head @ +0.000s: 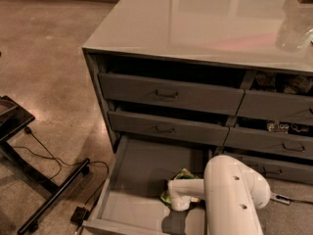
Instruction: Pick green rice chip bag from bottom drawer and place on counter
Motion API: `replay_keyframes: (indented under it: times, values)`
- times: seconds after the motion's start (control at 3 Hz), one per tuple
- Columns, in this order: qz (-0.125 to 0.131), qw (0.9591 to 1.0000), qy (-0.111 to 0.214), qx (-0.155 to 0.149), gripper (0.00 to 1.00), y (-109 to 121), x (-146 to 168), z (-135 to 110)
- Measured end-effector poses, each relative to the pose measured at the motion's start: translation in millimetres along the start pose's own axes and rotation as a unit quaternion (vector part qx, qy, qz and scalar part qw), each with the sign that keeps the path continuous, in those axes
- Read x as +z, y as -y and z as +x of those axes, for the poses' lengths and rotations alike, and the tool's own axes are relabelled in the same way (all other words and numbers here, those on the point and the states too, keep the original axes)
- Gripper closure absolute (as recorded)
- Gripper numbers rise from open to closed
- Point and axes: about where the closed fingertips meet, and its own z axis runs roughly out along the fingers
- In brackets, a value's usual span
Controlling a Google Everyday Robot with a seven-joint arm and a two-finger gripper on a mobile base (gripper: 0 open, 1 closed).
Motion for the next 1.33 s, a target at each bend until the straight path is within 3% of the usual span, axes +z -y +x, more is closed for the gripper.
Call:
replay_keyframes:
  times: [1.33]
  values:
    - [0.006,1.0,-0.002,-0.001,0.88,1.6,-6.2,-4.0]
